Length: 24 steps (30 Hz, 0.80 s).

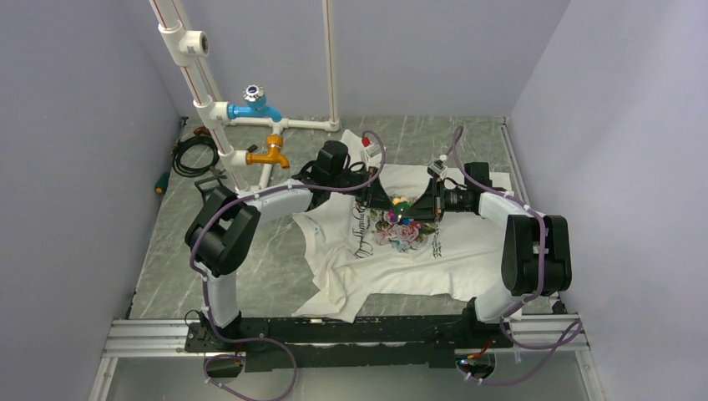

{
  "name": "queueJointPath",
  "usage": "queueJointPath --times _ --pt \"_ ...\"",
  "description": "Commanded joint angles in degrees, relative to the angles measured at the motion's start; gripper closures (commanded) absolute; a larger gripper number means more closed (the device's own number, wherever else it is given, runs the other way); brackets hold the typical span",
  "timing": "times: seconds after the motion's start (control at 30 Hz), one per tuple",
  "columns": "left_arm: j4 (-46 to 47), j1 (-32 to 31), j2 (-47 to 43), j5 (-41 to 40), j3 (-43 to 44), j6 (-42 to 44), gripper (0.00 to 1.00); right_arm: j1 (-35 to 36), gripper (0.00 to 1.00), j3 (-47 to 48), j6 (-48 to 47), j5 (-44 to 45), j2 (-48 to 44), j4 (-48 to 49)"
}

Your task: Remove the brooch from the garment

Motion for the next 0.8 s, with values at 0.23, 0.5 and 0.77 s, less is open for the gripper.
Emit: queueJointPath --times 0.23,0.5,0.77 --pt "2.8 1.4 0.3 1.7 0.1 -0.5 1.00 -0.1 0.94 1.7 -1.0 -0.1 0.0 -0.5" --pt "8.3 2.3 -4.2 1.0 -4.1 -1.0 0.47 -0.1 1.00 1.9 -1.7 -1.2 0.4 -1.1" --pt "11.4 2.2 -6.6 2.5 -6.3 -0.3 0.42 -0.1 1.00 2.0 -2.0 -2.8 1.0 -0.8"
